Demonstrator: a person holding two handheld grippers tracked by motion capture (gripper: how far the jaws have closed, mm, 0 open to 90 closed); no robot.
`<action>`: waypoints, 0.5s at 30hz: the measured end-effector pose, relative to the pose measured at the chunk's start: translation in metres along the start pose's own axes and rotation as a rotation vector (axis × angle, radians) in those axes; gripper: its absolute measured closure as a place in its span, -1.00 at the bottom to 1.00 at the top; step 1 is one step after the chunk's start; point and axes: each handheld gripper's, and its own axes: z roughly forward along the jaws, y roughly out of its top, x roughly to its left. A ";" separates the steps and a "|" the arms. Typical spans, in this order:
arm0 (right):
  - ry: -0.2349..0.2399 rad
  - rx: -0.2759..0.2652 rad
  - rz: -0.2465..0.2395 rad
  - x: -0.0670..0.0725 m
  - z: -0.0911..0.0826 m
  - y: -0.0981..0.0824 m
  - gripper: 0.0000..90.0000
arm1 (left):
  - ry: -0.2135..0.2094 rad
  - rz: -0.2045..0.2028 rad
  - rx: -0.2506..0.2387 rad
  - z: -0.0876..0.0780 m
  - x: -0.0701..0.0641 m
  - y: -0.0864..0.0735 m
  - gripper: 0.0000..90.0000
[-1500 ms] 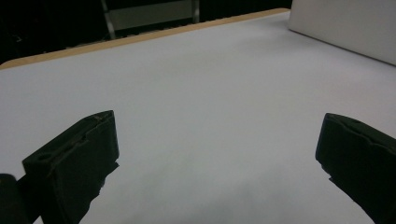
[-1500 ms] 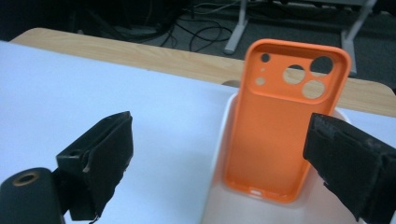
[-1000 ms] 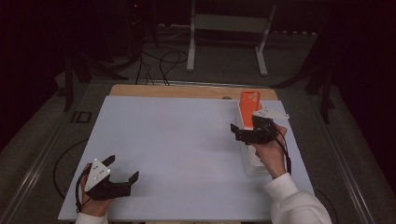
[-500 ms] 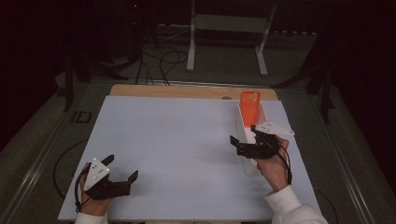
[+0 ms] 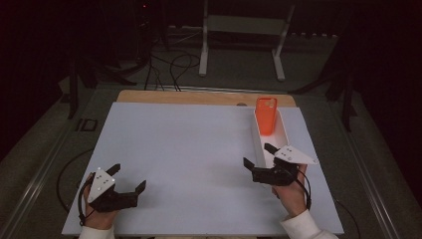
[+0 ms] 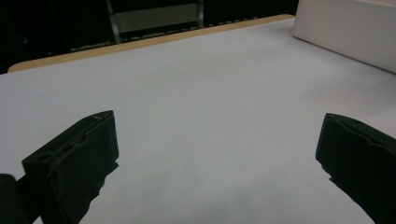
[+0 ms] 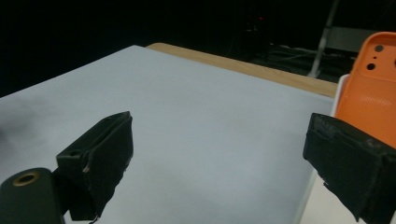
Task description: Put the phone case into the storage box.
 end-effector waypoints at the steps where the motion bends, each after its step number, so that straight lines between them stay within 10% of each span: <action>1: 0.000 0.000 0.000 0.000 0.000 0.000 -0.82 | 0.000 0.000 0.000 0.000 0.000 0.000 -1.00; 15: 0.014 -0.079 -0.001 0.004 -0.019 -0.034 -0.81 | 0.000 0.001 -0.016 -0.001 0.003 0.001 -1.00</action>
